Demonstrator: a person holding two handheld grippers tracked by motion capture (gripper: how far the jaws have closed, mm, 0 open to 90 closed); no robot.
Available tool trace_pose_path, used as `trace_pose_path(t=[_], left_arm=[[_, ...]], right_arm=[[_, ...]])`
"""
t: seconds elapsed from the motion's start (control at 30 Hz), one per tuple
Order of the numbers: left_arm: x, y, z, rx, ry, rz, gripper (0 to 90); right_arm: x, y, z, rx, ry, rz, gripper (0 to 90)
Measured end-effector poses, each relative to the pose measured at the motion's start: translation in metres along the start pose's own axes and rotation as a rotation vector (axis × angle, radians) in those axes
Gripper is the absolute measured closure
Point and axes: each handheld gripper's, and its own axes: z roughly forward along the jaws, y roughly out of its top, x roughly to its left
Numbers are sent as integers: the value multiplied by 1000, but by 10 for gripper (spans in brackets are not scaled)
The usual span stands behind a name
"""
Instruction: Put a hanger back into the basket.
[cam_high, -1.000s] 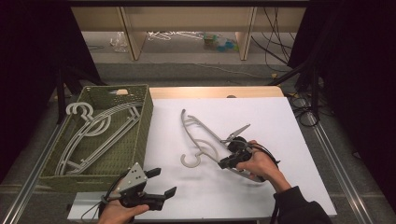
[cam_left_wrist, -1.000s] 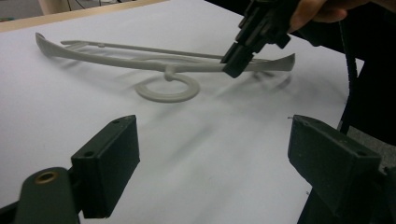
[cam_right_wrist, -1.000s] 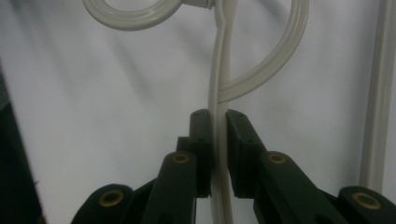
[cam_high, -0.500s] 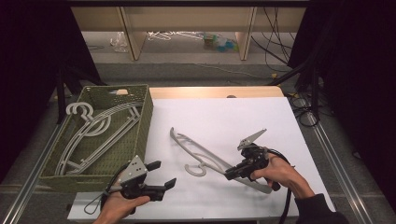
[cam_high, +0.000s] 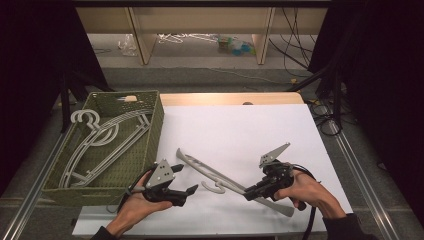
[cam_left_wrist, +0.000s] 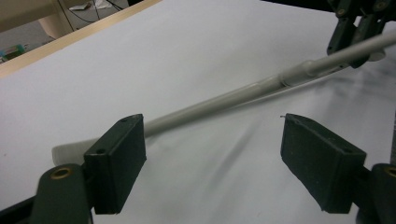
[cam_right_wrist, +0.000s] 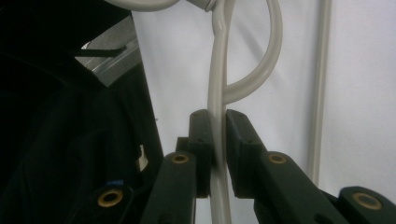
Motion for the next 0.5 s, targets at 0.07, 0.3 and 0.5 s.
trace_pose_path(t=[0.07, 0.3, 0.5], left_arm=[[2, 2, 5, 23, -6, 30, 228], [0, 8, 18, 92, -45, 115, 253], [-5, 11, 29, 157, -84, 183, 267]], right_arm=[[2, 0, 0, 7, 11, -6, 814], [7, 0, 1, 20, 29, -28, 815], [8, 0, 2, 29, 38, -25, 815]])
